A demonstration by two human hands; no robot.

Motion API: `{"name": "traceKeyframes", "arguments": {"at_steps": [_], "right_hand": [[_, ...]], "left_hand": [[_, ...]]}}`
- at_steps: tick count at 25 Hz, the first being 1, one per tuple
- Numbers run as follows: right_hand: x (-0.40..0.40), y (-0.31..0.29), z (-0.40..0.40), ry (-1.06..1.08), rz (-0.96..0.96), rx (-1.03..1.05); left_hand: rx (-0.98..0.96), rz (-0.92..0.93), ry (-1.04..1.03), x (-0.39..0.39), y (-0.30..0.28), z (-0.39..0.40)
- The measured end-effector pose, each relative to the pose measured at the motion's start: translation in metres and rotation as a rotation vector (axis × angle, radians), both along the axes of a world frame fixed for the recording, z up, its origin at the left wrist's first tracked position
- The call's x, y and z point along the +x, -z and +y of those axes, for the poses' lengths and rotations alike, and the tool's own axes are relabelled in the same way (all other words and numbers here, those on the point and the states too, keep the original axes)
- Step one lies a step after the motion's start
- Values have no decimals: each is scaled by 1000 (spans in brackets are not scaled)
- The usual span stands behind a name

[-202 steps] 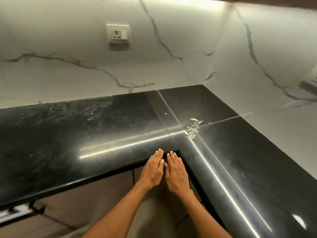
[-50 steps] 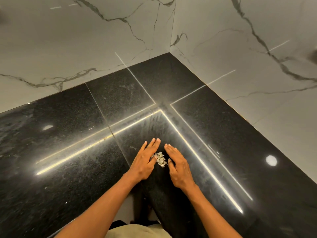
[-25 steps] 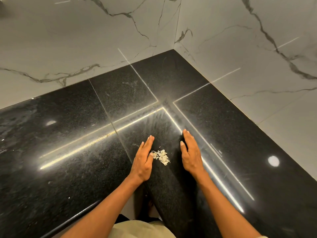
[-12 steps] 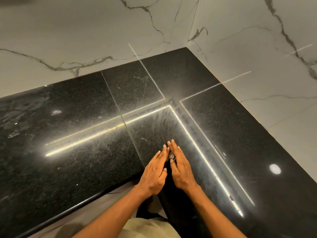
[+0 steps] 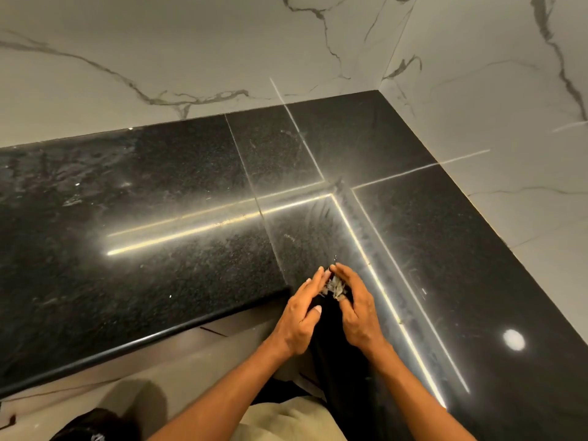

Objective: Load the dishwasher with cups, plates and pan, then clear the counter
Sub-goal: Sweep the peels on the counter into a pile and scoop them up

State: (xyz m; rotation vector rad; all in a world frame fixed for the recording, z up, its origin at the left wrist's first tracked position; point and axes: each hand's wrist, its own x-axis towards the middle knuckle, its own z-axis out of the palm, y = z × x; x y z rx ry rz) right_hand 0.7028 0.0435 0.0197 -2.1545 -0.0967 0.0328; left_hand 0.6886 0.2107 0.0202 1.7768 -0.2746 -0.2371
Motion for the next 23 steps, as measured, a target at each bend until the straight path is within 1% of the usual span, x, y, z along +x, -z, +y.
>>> {"name": "traceKeyframes", "arguments": {"at_steps": [2, 7, 10, 12, 14, 16, 18, 20, 21, 23], "right_hand": [[12, -3, -3, 4, -7, -18], [28, 4, -6, -92, -10, -161], [12, 3, -7, -148, 1, -128], [-4, 4, -11, -184, -7, -79], [-13, 2, -19, -222, -31, -9], [-2, -1, -26, -216, -58, 41], [28, 0, -29, -225, -95, 31], [55, 5, -25, -269, -50, 25], [61, 8, -22, -296, -29, 14], [57, 12, -22, -345, -46, -11]], "left_hand": [[-80, 24, -132, -3, 0, -3], [-136, -10, -453, -20, 7, -27], [-174, -29, -611, -35, 17, -45], [-241, -22, -685, -45, 20, -58], [-343, 19, -759, -47, 21, -66], [-438, 18, -816, -47, 24, -67], [-548, -27, -836, -46, 31, -67], [-693, -51, -850, -44, 39, -65], [-766, -52, -862, -44, 43, -65], [-915, -46, -876, -44, 49, -63]]}}
